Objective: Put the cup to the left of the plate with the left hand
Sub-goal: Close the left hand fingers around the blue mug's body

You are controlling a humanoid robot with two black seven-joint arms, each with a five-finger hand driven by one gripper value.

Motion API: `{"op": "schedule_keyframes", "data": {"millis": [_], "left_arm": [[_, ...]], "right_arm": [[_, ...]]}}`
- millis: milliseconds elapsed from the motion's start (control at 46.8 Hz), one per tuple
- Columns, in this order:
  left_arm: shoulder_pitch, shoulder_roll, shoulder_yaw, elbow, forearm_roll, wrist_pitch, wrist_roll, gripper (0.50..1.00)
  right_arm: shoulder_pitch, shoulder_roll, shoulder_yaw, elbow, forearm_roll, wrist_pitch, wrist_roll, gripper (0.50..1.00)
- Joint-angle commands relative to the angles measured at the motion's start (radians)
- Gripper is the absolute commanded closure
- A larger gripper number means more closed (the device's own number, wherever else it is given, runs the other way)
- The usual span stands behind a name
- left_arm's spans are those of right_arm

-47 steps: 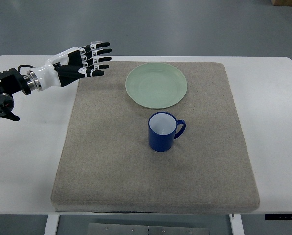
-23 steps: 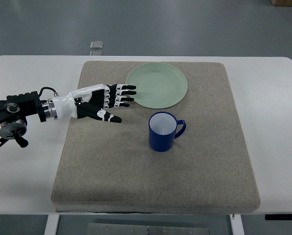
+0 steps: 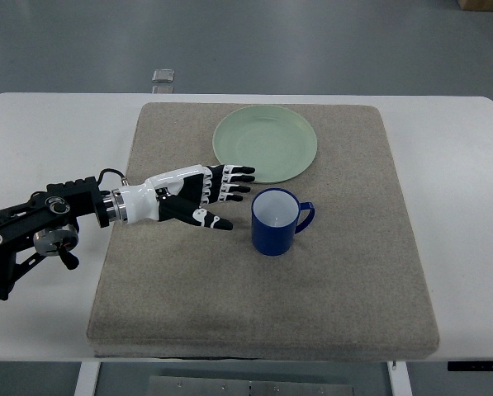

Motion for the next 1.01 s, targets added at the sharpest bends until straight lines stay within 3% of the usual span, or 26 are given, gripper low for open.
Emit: {"op": "schedule_keyframes", "data": {"millis": [0, 984], "left_arm": [[0.006, -0.022, -0.002, 0.009, 0.002, 0.004, 0.0, 0.504], [0.0, -0.121, 0.002, 0.037, 0.028, 0.027, 0.005, 0.504]], "right_arm": [[0.0, 0.0, -0.001, 0.001, 0.0, 0.0, 0.0, 0.566], [0.0, 0.0, 0.001, 0.001, 0.0, 0.0, 0.0, 0.566]]}}
